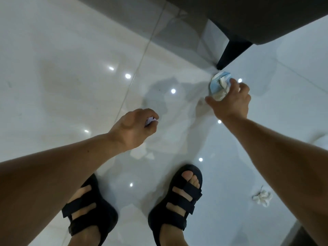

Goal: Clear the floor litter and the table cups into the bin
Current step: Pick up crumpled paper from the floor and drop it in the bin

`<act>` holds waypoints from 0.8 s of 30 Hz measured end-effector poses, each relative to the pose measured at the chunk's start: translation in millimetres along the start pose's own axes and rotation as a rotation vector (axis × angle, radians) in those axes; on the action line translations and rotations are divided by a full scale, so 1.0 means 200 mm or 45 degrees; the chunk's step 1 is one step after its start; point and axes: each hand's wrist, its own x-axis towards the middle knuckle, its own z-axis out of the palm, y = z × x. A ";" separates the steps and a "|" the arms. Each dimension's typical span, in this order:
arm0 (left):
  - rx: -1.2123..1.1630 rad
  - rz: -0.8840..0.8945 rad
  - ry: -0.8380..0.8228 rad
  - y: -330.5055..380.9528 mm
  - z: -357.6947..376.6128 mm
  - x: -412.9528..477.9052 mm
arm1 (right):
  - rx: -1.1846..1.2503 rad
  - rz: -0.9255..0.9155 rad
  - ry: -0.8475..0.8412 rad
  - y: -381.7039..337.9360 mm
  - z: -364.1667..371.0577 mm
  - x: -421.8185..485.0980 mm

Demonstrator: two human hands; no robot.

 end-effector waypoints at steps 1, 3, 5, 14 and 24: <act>-0.010 0.003 0.012 0.00 0.01 0.04 | 0.001 -0.013 0.006 0.01 0.02 0.06; -0.035 0.032 0.044 0.01 0.03 0.11 | 0.068 -0.016 0.011 -0.01 0.06 0.16; -0.071 0.068 0.079 0.02 0.03 0.16 | 0.105 0.002 0.022 -0.03 0.08 0.22; 0.000 0.041 0.116 0.11 -0.17 0.00 | 0.025 -0.322 -0.173 -0.23 0.02 -0.23; 0.052 -0.148 0.162 0.63 -0.92 -0.56 | 0.006 -0.604 -0.257 -0.81 -0.75 -0.86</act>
